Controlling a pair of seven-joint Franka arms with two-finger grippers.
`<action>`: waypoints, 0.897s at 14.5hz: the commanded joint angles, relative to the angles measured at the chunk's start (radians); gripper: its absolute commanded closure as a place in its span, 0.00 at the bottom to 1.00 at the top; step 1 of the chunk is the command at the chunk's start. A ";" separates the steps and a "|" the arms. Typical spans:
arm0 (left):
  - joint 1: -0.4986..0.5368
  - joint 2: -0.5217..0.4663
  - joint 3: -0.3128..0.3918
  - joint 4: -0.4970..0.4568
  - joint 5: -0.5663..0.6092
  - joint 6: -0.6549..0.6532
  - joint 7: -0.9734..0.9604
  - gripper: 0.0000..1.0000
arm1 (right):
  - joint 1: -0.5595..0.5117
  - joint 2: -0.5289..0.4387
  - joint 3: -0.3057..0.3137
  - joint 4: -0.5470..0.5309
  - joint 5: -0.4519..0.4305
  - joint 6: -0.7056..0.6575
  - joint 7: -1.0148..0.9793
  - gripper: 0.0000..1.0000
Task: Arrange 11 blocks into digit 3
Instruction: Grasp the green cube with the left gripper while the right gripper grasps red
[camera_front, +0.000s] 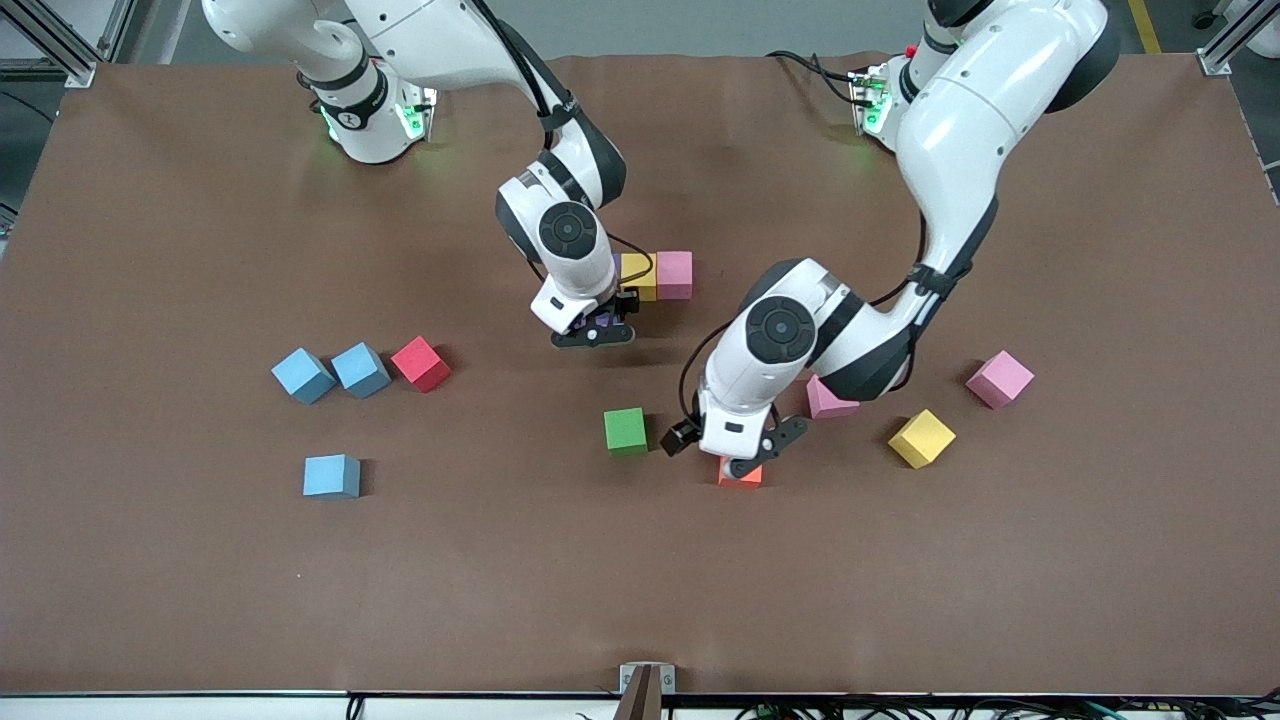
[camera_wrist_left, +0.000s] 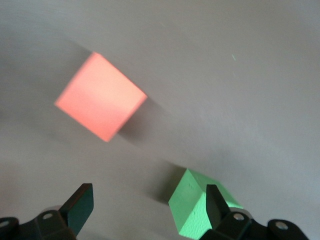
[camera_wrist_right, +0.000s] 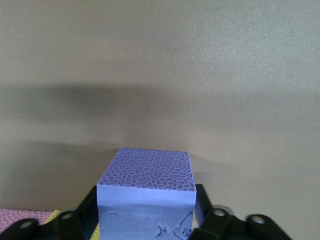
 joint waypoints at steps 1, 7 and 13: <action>-0.017 0.043 0.010 0.059 -0.067 0.020 0.112 0.00 | -0.003 -0.038 -0.012 -0.012 0.004 -0.005 0.005 0.00; -0.139 0.098 0.088 0.102 -0.079 0.116 0.055 0.09 | -0.096 -0.167 -0.016 -0.014 -0.008 -0.129 -0.023 0.00; -0.193 0.153 0.127 0.150 -0.078 0.147 0.124 0.14 | -0.300 -0.241 -0.015 -0.050 -0.098 -0.258 -0.402 0.00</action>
